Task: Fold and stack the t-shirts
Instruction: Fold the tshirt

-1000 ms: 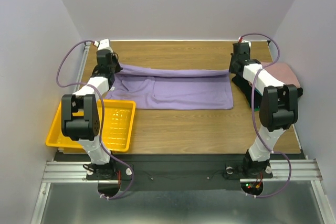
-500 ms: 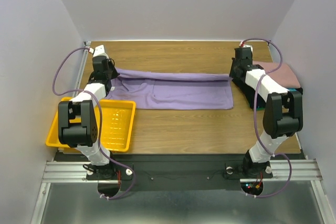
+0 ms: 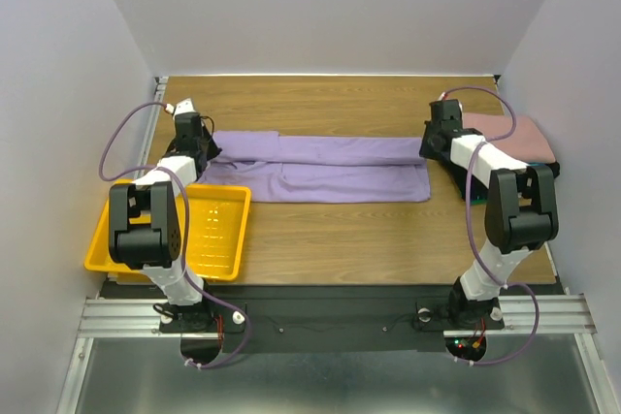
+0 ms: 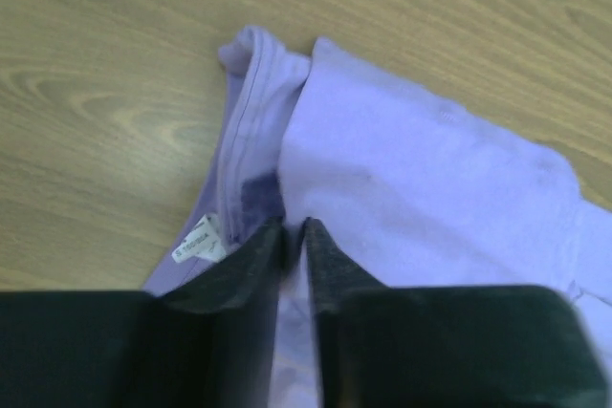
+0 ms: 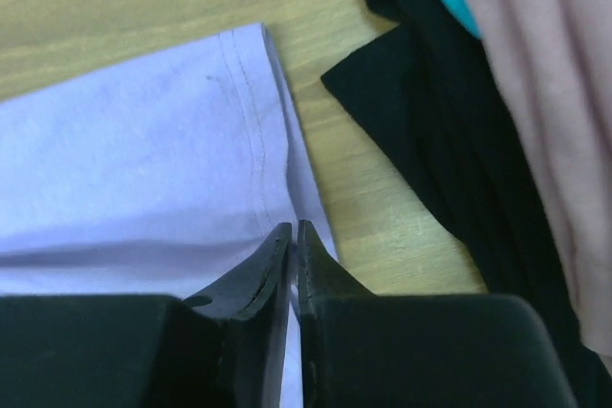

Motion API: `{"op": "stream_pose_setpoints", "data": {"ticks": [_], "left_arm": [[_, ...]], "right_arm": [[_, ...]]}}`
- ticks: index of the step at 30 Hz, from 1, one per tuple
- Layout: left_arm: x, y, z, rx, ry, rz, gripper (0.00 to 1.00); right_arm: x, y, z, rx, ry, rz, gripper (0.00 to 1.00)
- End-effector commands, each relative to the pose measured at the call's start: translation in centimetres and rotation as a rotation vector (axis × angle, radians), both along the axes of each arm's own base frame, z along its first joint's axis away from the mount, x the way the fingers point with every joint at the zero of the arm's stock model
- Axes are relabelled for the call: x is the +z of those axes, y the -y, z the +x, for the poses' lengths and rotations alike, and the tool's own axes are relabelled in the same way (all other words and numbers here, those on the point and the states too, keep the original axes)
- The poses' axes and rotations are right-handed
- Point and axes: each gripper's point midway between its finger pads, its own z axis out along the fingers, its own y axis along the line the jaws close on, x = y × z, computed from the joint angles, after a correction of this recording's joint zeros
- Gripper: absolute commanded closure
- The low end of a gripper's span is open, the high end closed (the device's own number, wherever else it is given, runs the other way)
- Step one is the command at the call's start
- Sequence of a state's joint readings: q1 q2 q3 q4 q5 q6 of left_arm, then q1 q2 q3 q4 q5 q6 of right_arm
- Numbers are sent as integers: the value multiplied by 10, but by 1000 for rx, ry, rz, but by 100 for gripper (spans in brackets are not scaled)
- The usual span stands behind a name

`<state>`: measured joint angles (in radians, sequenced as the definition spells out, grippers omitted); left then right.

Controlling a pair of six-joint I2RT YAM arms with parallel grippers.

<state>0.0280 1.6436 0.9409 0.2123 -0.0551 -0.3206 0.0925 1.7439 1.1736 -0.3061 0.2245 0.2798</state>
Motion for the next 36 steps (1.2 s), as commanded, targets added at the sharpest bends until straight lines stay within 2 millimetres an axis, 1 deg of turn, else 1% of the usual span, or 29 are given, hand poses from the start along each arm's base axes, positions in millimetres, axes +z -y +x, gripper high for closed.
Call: {"op": "stream_pose_setpoints", "data": {"ticks": [1,2,5,6,7,8,9,10,12,13,14,15,16,17,19,20,21,22,23,25,26,27,28,29,31,32,34,35,36], "left_arm": [[-8,-4,-13,48,-34,-31,65],[-7,-2,-14,59,-30,-52,61],[-9,-3,-24,83,-53,-70,59],[-7,-3,-30,109,-60,-87,58],[0,-5,-31,126,-47,-87,50],[3,-7,-32,146,-47,-93,48],[7,-8,-33,159,-42,-93,48],[13,-15,-35,194,-46,-75,48],[24,-25,-39,254,-54,-52,44],[31,-29,-42,294,-76,-50,37],[39,-40,-44,351,-74,-15,33],[45,-41,-44,358,-75,-7,29],[61,-43,-38,362,-51,-7,25],[68,-40,-34,350,-35,-20,23],[80,-32,-23,306,3,-50,19],[86,-21,-10,254,36,-95,17],[87,-3,4,169,56,-151,16],[87,-2,4,166,55,-151,16],[84,14,17,97,57,-194,16],[75,31,27,24,36,-228,16],[63,40,33,0,-5,-242,13],[57,41,35,-3,-23,-249,13],[52,43,38,-4,-35,-257,13],[36,49,38,-25,-75,-284,13],[22,56,41,-55,-110,-306,13],[5,61,41,-74,-153,-317,12],[-11,61,42,-74,-198,-317,12],[-15,60,44,-74,-218,-314,12],[-32,61,44,-71,-256,-313,12]], "right_arm": [[-11,-10,-4,3,-22,57,82],[-13,-10,-8,0,-38,61,65],[-15,-11,-12,-3,-61,64,46],[-12,-13,-11,0,-61,78,35],[-8,-16,-9,8,-56,87,6],[-5,-21,-7,32,-54,110,0],[7,-25,0,47,-26,123,0],[13,-28,3,58,-13,137,0],[32,-38,8,107,26,176,0],[44,-41,14,126,55,187,0],[53,-49,15,169,72,212,0],[58,-53,17,185,81,225,0],[63,-56,19,201,92,239,0],[71,-61,23,221,108,252,0],[71,-74,27,268,105,284,0],[76,-82,31,289,116,292,0],[70,-95,35,328,104,308,0],[62,-97,36,336,85,316,0],[63,-111,41,366,88,326,0],[56,-127,45,401,70,341,0],[39,-137,45,412,34,343,0],[40,-141,51,407,38,348,0],[32,-143,52,403,24,350,0],[22,-144,53,384,4,358,0],[11,-142,53,368,-16,348,0],[1,-141,52,362,-39,349,0],[-9,-141,48,354,-62,354,0],[-19,-139,43,342,-87,353,0],[-22,-138,40,328,-96,355,0]]}}
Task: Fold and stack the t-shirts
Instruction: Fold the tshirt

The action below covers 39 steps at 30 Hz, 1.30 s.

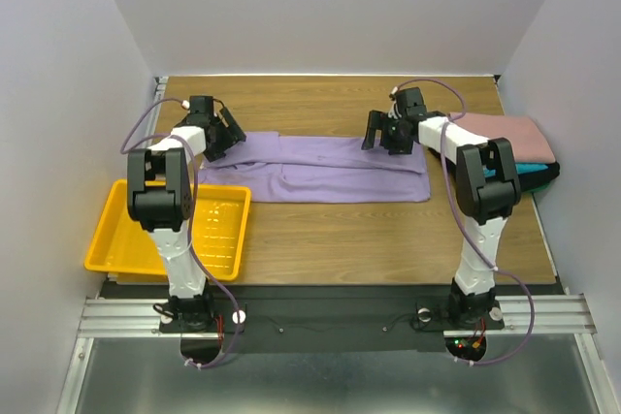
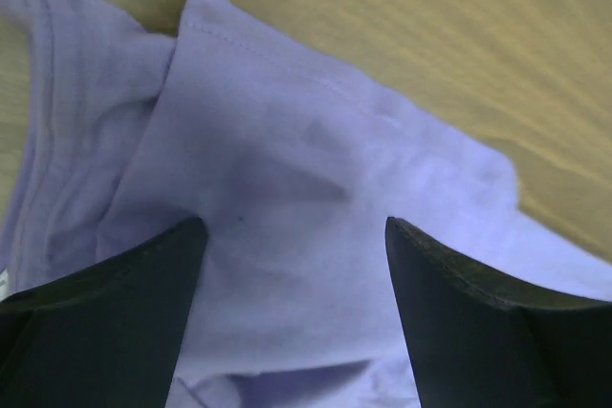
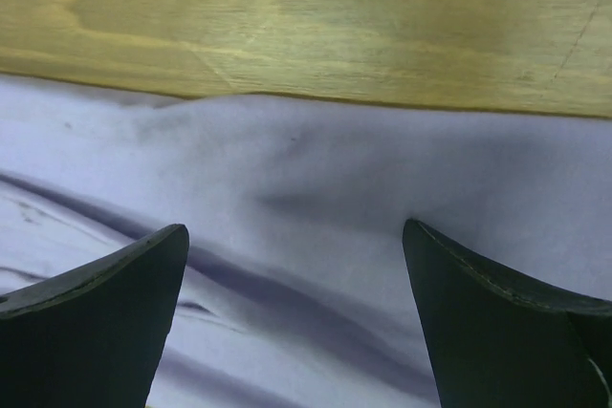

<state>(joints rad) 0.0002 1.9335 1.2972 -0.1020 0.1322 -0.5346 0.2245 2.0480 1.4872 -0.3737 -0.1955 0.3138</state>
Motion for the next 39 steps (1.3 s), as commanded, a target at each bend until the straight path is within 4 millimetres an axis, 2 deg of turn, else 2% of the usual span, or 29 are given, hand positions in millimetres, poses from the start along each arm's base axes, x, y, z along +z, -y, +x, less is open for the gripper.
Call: {"op": "stream_pose_setpoints", "data": {"ticks": [1,2,3,4,5,7,8,9,10,11,12,13,14,15,16,17,19,21,24,28,29,31,34,39], "left_arm": [[3,9,16,-44,-10,-35,12],[0,9,19,-48,-19,-42,12],[-14,25,19,-94,-50,-47,11],[-16,29,24,-103,-55,-51,10],[-22,31,33,-113,-62,-47,8],[-27,40,44,-131,-67,-54,7],[-32,46,58,-152,-74,-63,7],[-34,51,65,-168,-74,-58,7],[-19,60,82,-184,-42,-56,7],[-39,65,87,-196,-72,-54,6],[-40,65,92,-170,-100,-25,3],[-15,81,109,-220,-45,-8,3],[-26,88,113,-229,-59,-14,3],[-21,98,118,-250,-47,-48,2],[-2,115,131,-284,19,-93,2],[-2,139,130,-336,31,-160,1],[9,166,140,-362,110,-203,1],[7,190,140,-382,127,-228,1],[9,210,147,-371,169,-288,1],[8,240,154,-374,215,-326,1],[5,232,165,-291,230,-279,1],[4,228,173,-194,233,-303,1],[-1,211,185,-12,231,-308,1],[8,204,202,127,286,-367,1]], "right_arm": [[-5,8,-6,-44,-18,6,0],[-7,9,-9,-50,-24,1,0],[-8,11,-13,-58,-31,-4,0],[-11,12,-18,-60,-43,-4,0],[-18,13,-29,-55,-69,-6,0],[-22,12,-41,-48,-95,7,0],[-19,12,-48,-47,-98,15,0],[-30,14,-63,-53,-139,17,0],[-25,13,-71,-49,-141,32,0],[-27,13,-78,-52,-155,38,0],[-27,13,-85,-56,-167,47,0],[-28,11,-102,-40,-194,69,0],[-28,9,-109,-36,-206,85,0],[-27,4,-120,-18,-226,115,0],[-31,4,-134,-13,-259,125,0],[-26,0,-143,4,-257,137,0],[-30,-4,-165,26,-297,147,0],[-28,-12,-181,61,-314,154,0],[-32,-20,-208,102,-364,151,0],[-27,-33,-238,193,-393,171,0],[-25,-37,-247,220,-402,172,0],[-24,-40,-267,248,-453,180,0],[-10,-51,-292,303,-478,231,0],[-7,-57,-322,335,-523,237,0]]}}
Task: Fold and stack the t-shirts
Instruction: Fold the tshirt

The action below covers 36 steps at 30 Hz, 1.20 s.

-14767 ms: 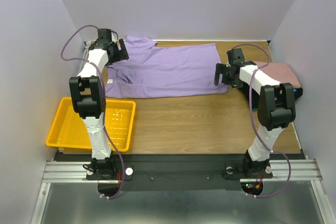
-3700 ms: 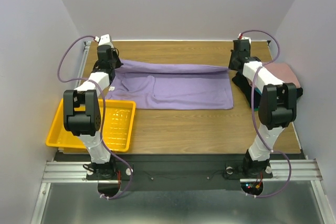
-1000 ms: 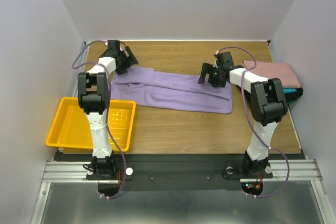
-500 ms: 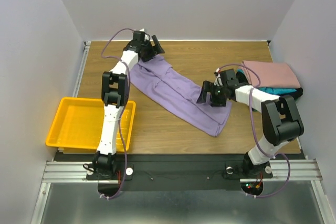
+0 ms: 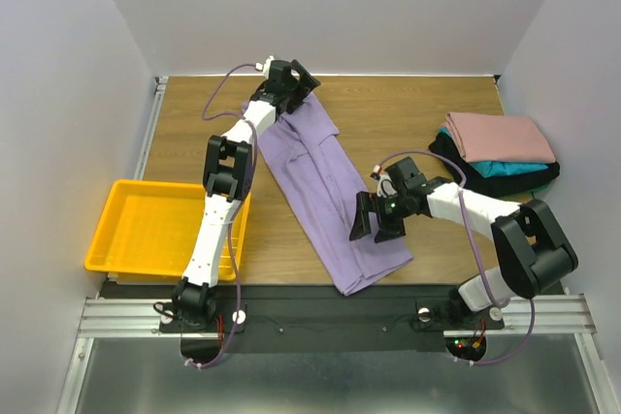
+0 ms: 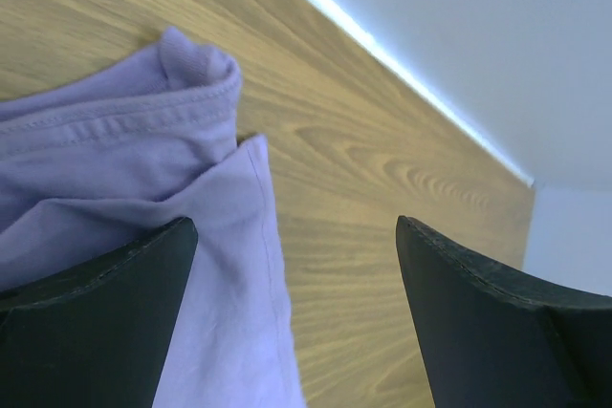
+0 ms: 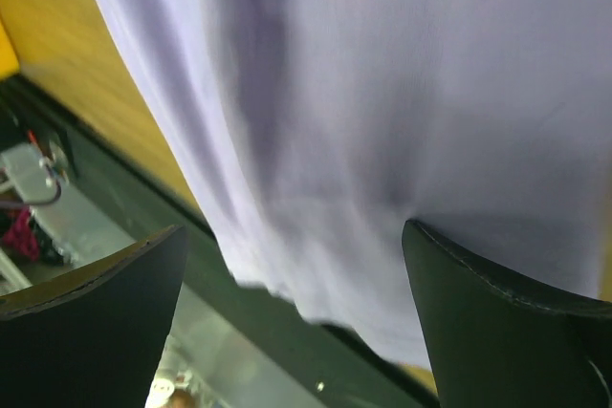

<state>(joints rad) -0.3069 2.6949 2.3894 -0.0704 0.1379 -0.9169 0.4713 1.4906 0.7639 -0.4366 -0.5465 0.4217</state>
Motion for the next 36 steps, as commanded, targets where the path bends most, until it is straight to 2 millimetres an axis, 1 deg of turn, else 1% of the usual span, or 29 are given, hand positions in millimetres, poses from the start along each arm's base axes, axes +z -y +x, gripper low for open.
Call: {"op": "stream_pose_setpoints", "data": {"ticks": [1,2,5,7,8,10,11,12,13,14,15,17,18,19,20,21,23,24,25,26,27,28,29,30,31,32,34,35,36], "left_arm": [[-13,-25,22,215,-9,-48,1],[-9,-20,27,203,16,-78,1],[7,3,30,104,100,-159,1],[15,26,22,0,132,-182,1],[33,35,23,-38,192,-188,1],[54,44,18,-81,244,-140,1],[61,44,17,-91,266,-123,1],[88,46,13,-108,307,-123,1],[100,45,10,-124,334,-108,1],[128,43,4,-132,382,-100,1],[141,39,3,-131,411,-67,1],[170,31,-1,-124,454,-32,1],[201,25,-7,-120,496,-24,1],[214,20,-11,-118,506,-15,1],[205,13,-15,-115,466,19,1],[230,3,-24,-107,486,24,1],[224,-8,-36,-109,446,59,1],[213,-22,-46,-90,404,91,1],[204,-28,-51,-83,376,113,1],[190,-36,-59,-75,319,135,1],[173,-45,-67,-64,272,171,1],[161,-49,-72,-66,237,196,1],[138,-58,-79,-58,166,232,1],[130,-63,-83,-50,132,254,1],[120,-69,-85,-44,102,277,1],[107,-74,-89,-46,62,301,1],[81,-82,-91,-34,-3,335,2],[73,-88,-90,-28,-27,338,2],[57,-91,-88,-21,-63,346,1]], "right_arm": [[-5,6,-49,22,-151,-30,0],[-8,7,-57,29,-163,-41,0],[-7,4,-59,28,-141,-46,0],[0,-2,-53,31,-102,-36,0],[6,-3,-48,27,-71,-32,0],[25,-14,-35,46,-7,10,0],[31,-17,-30,50,20,19,0],[40,-20,-20,51,58,26,0],[46,-22,-14,50,90,26,0],[48,-20,-4,32,131,0,0],[59,-24,10,25,182,0,0],[65,-23,29,-10,242,-40,0],[63,-24,39,-23,251,-63,0],[64,-25,49,-33,269,-80,0],[77,-28,70,-64,327,-99,0],[66,-30,80,-71,315,-132,0],[61,-28,104,-99,354,-199,0],[59,-33,121,-105,374,-226,0],[56,-30,136,-128,397,-271,0],[52,-32,145,-130,401,-288,0],[64,-40,162,-133,441,-276,0],[61,-45,169,-125,438,-275,0],[44,-50,174,-108,408,-289,0],[50,-58,185,-97,429,-273,0],[48,-63,190,-92,430,-268,0],[34,-66,194,-76,409,-277,0],[34,-72,203,-61,426,-275,0],[23,-72,204,-49,414,-289,0],[19,-73,205,-39,407,-292,0]]}}
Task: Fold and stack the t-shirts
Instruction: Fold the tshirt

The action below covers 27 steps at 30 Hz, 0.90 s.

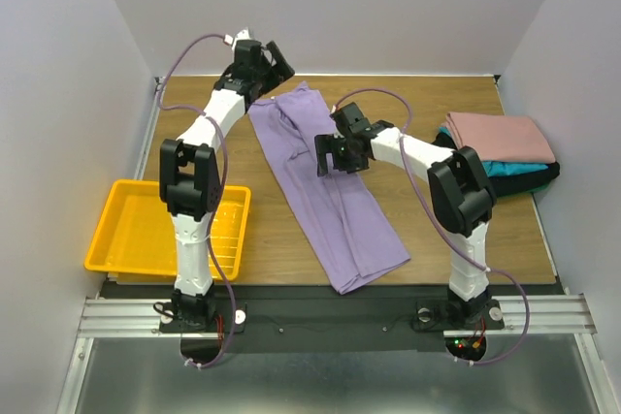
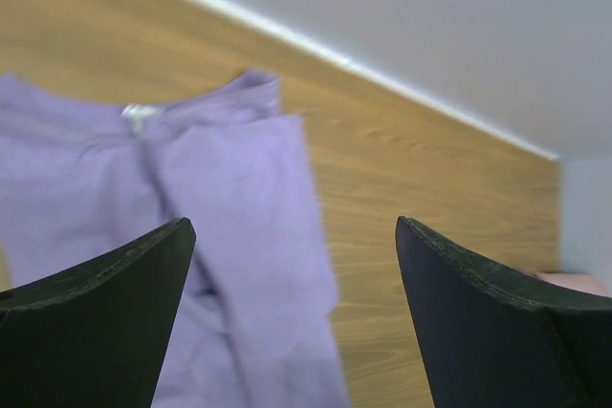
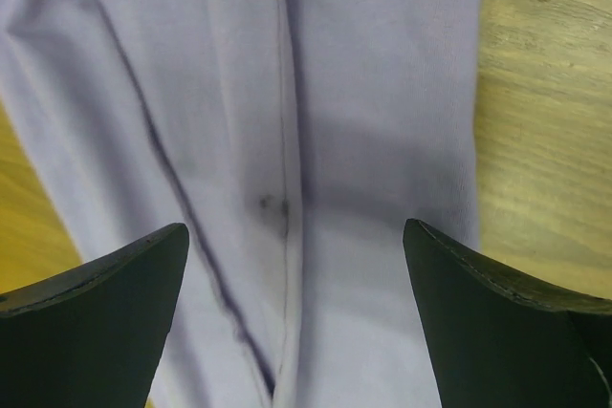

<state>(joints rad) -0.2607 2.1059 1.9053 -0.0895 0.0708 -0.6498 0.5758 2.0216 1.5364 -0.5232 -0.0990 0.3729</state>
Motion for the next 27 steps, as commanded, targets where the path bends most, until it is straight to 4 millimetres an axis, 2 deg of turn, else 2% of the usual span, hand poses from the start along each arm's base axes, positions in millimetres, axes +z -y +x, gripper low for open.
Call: {"op": "stream_pose_setpoints", "data": {"ticks": [1,2,3,5,8,11,14,16,17,18,19,20,21,25,26,27], "left_arm": [[-97,-21,-13,35,-248,118,1],[-100,-23,-10,37,-251,113,2],[-114,-25,-7,38,-273,113,2],[-130,-25,-2,26,-295,114,2],[-142,-22,3,12,-308,118,2],[-158,-10,10,-27,-317,78,1],[-188,6,13,-79,-363,40,2],[-197,13,16,-93,-378,26,2],[-189,19,22,-102,-360,19,2],[-201,22,23,-107,-375,17,2],[-200,26,26,-114,-365,7,2],[-185,35,36,-126,-325,-17,1],[-193,41,36,-147,-334,-39,1],[-180,60,53,-153,-269,-116,1],[-168,65,62,-144,-230,-174,1],[-170,65,66,-129,-224,-198,1]], "right_arm": [[1,-2,15,38,44,-25,0],[-4,-4,12,49,29,-21,0],[-9,-2,11,47,19,-28,0],[-19,4,4,42,-1,-51,0],[-24,9,-4,42,-21,-61,0],[-34,14,-22,60,-69,-61,0],[-47,20,-41,50,-130,-61,0],[-48,18,-46,41,-156,-39,0],[-49,17,-51,44,-175,-26,0],[-49,15,-53,42,-185,-15,0],[-51,15,-57,32,-201,-8,0],[-51,14,-60,30,-216,6,0],[-51,13,-61,24,-223,13,0],[-48,4,-71,17,-261,79,0],[-47,1,-74,24,-273,99,0],[-45,-1,-74,24,-274,114,0]]}}
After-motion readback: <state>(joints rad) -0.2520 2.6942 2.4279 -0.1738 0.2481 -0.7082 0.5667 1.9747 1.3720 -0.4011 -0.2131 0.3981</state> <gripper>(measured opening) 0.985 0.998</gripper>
